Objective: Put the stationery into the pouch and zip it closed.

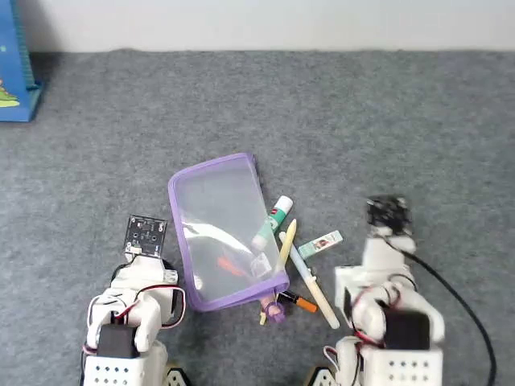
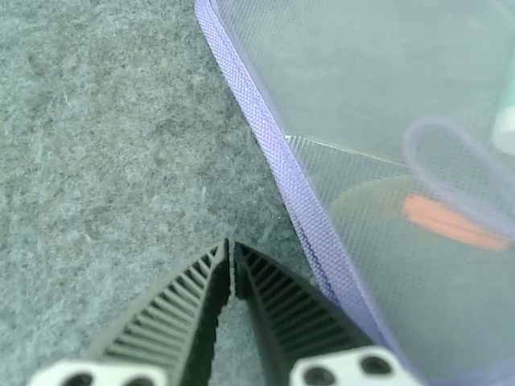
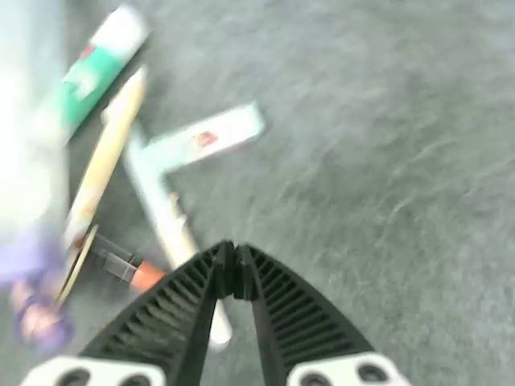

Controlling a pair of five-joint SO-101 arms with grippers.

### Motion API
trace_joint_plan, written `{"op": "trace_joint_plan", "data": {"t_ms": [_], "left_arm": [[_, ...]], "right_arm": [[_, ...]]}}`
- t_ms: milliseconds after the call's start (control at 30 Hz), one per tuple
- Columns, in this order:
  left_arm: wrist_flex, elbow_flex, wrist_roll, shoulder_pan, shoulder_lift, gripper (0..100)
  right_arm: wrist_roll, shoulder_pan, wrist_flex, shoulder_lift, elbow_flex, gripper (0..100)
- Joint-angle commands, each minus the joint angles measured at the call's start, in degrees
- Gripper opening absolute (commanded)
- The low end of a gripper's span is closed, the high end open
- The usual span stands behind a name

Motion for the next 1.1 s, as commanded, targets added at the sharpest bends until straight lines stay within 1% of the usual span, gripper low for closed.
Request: {"op": "trace_joint_plan", "data": {"t_ms": [0,167,233,300,467,567,633,733,867,967,1067], "left_arm": [[-1.05,-0.48,-0.53,-0.18,-0.62,1],[-1.05,-0.48,-0.53,-0.18,-0.62,1],[-1.05,-0.48,-0.53,-0.18,-0.62,1],[-1.05,-0.48,-0.53,-0.18,-0.62,1],[-1.05,-0.48,-0.53,-0.18,-0.62,1],[-1.05,-0.48,-0.53,-0.18,-0.62,1],[-1.05,-0.48,-0.53,-0.18,-0.62,1],[-1.05,-0.48,-0.53,-0.18,-0.62,1],[-1.05,-0.48,-0.53,-0.18,-0.62,1],[-1.05,-0.48,-0.53,-0.18,-0.62,1],[-1.05,-0.48,-0.53,-0.18,-0.62,1]], "right_arm": [[-3.25,-6.64,2.15,12.09,-8.62,1.1],[-4.92,-14.81,2.33,31.6,-13.19,1.3],[-5.89,-17.8,1.89,36.88,-14.68,1.7],[-7.3,-21.49,1.19,40.4,-16.09,4.7],[-12.48,-30.46,1.1,42.33,-17.23,19.1],[-14.77,-33.98,1.36,42.33,-17.23,27.6],[-15.21,-35.38,1.19,42.33,-17.23,29.6],[-15.38,-37.93,-0.22,42.33,-17.23,29.6],[-15.12,-37.93,-6.99,42.95,-16.44,29.6],[-15.03,-33.89,-14.02,42.95,-15.47,29.6],[-14.95,-27.65,-20.26,43.12,-15.21,29.6]]}}
